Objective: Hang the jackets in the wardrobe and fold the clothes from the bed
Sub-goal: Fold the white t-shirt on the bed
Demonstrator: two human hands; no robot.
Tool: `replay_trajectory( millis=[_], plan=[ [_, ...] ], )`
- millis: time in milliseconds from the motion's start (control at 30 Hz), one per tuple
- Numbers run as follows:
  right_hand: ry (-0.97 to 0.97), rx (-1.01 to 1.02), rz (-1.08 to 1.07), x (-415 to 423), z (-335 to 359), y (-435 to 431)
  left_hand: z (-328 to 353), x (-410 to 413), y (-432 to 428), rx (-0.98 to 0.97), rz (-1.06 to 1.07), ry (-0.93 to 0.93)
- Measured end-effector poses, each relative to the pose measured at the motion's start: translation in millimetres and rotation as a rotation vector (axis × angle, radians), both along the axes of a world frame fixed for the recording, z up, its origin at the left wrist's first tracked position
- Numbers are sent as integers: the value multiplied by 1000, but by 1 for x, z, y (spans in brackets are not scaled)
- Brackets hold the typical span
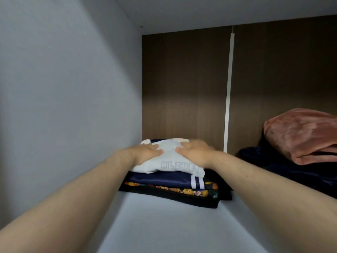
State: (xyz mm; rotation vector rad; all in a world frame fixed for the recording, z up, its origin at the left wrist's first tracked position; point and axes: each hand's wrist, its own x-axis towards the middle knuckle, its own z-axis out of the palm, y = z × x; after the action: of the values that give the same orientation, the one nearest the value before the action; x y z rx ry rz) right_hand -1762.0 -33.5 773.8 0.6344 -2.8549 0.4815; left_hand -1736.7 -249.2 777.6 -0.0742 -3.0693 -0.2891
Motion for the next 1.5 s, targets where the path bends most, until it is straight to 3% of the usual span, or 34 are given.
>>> replay_trajectory(
  millis=[67,200,367,467,733,933,1133,1233,1367,1500],
  plan=[
    [-214,-102,29,-6,-19,-1,-9,3,-3,119,-5,-29],
    [-224,-184,23,-5,-25,1,-13,3,-5,181,13,33],
    [-188,-268,-51,11,-33,3,-30,3,-6,104,192,452],
    [-205,-283,-111,19,-43,14,-36,11,0,26,236,524],
    [-185,-169,-215,63,-68,47,-60,30,-22,-23,103,424],
    [-184,-11,-355,106,-72,57,-81,82,-20,-13,203,247],
    [-37,93,-354,151,-74,56,-82,172,-5,220,253,174],
    [105,143,-233,185,-66,54,-78,224,16,210,273,155],
    [455,118,136,239,-64,48,-84,298,48,212,204,270],
    [552,102,317,291,-67,53,-87,372,58,49,228,355]
  ],
)
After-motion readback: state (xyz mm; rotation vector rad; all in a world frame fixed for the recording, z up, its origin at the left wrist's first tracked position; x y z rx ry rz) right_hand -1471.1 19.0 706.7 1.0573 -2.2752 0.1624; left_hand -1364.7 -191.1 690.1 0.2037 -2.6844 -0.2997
